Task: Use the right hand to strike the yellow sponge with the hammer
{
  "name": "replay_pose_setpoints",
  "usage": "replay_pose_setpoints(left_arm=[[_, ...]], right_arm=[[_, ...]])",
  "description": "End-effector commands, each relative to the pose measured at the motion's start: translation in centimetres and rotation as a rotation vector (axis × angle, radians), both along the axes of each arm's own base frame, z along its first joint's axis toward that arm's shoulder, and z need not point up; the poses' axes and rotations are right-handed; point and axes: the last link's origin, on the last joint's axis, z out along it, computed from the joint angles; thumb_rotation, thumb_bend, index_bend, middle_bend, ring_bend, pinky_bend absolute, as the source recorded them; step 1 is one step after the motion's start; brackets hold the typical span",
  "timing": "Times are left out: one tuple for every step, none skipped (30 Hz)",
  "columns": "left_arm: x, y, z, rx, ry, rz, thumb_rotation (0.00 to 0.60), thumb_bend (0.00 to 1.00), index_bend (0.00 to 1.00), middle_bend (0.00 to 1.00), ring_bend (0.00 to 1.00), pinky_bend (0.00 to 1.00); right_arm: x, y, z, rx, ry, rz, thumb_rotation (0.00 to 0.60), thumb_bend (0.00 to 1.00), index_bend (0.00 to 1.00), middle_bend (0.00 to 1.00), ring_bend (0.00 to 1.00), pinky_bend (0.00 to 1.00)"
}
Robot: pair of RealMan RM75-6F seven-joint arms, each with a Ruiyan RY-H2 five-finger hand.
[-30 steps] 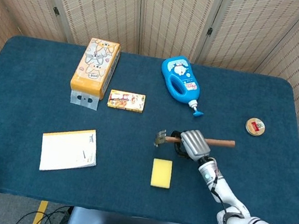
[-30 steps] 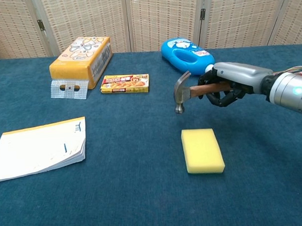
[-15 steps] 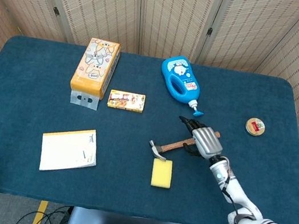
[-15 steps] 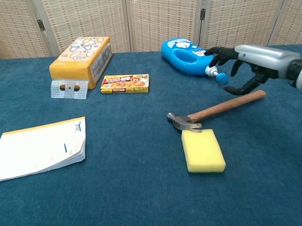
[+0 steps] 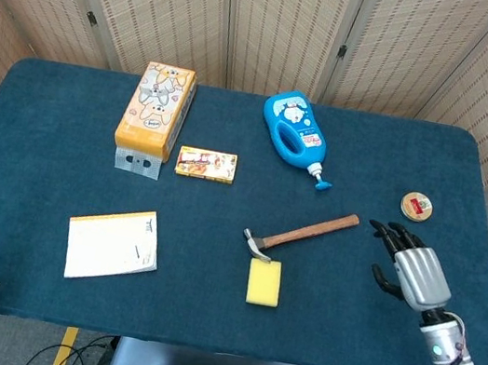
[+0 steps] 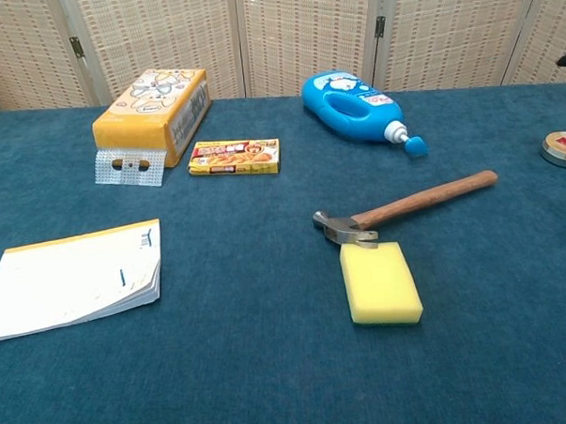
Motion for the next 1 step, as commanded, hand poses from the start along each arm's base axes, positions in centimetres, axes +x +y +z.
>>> replay_pose_setpoints(left_arm=[[0.54, 0.27, -0.26, 0.0, -0.008, -0.015, 0.6, 0.2, 0.24, 0.16, 0.06, 0.2]], right_arm=[[-1.1, 2.86, 1.02, -0.025, 0.007, -0.025, 0.6, 0.35, 0.17, 0.31, 0.18, 0.32]])
